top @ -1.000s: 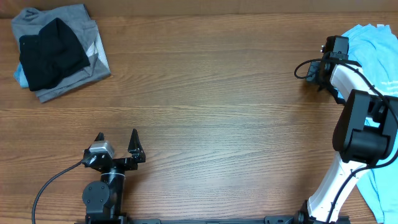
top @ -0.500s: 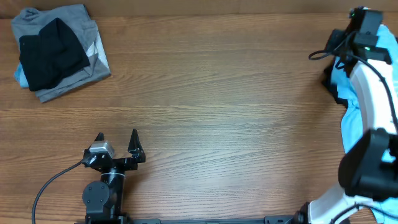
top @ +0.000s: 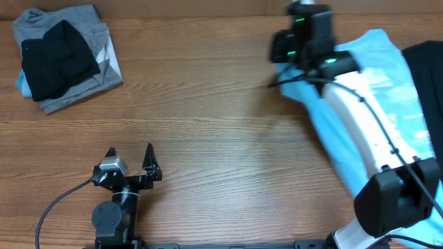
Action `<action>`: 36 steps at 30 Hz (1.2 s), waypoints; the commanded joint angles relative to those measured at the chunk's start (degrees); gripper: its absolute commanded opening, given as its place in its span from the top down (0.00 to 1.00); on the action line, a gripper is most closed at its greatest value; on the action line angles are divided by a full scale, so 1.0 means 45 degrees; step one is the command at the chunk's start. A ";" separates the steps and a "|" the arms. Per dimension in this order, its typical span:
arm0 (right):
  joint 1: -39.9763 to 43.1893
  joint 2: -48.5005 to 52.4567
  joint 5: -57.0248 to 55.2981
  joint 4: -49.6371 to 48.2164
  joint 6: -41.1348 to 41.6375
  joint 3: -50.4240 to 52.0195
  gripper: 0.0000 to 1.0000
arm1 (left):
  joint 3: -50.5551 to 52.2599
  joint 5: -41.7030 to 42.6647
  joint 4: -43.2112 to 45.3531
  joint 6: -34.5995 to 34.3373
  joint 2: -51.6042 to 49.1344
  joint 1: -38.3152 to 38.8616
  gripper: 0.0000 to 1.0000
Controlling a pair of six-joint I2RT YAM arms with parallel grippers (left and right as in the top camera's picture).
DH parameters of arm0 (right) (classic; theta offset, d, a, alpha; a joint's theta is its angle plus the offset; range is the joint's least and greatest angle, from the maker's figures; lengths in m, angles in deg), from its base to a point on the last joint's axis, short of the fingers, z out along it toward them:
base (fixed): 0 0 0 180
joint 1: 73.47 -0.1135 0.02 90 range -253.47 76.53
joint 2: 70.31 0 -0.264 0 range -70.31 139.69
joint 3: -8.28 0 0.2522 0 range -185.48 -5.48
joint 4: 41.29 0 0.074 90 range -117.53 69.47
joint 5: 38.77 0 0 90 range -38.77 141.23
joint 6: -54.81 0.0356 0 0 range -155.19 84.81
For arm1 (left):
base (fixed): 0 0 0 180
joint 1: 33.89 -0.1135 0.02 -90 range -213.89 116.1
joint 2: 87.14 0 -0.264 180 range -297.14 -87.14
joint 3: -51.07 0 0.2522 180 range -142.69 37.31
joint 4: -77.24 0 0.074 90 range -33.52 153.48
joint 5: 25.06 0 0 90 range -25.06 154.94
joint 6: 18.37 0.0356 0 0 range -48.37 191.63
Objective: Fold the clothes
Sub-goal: 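Drag the T-shirt leftward with the right gripper to table center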
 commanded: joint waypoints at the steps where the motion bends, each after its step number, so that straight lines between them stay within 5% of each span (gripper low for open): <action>1: -0.1729 -0.0321 0.0971 -0.0641 0.1214 -0.0262 0.96 | 0.0044 -0.0049 -0.0019 0.0301 0.0102 -0.0068 0.00; 13: -0.6052 -0.0321 0.0942 -0.0559 0.1909 -0.0617 0.96 | 0.0044 -0.0049 -0.0019 0.0301 0.0102 -0.0068 0.00; 14: -0.6096 -0.0321 0.0903 -0.0471 0.1904 -0.0680 0.87 | 0.0044 -0.0049 -0.0019 0.0301 0.0102 -0.0068 0.00; 15: -0.6091 -0.0325 0.0714 -0.0223 0.1894 -0.0850 0.66 | 0.0044 -0.0049 -0.0019 0.0301 0.0102 -0.0068 0.00; 18: -0.5697 -0.0350 0.0243 0.0738 0.1812 -0.1467 0.50 | 0.0044 -0.0049 -0.0019 0.0301 0.0102 -0.0068 0.00; 19: -0.5508 -0.0364 0.0146 0.1156 0.1758 -0.1744 0.27 | 0.0044 -0.0049 -0.0019 0.0301 0.0102 -0.0068 0.01; 24: -0.4090 -0.1005 -0.1137 0.4736 0.1768 -0.4036 0.00 | 0.0044 -0.0049 -0.0019 0.0301 0.0102 -0.0068 0.00; 36: -0.1603 -0.3463 -0.1559 0.9607 0.2501 -0.4925 0.00 | 0.0044 -0.0049 -0.0019 0.0301 0.0102 -0.0068 0.00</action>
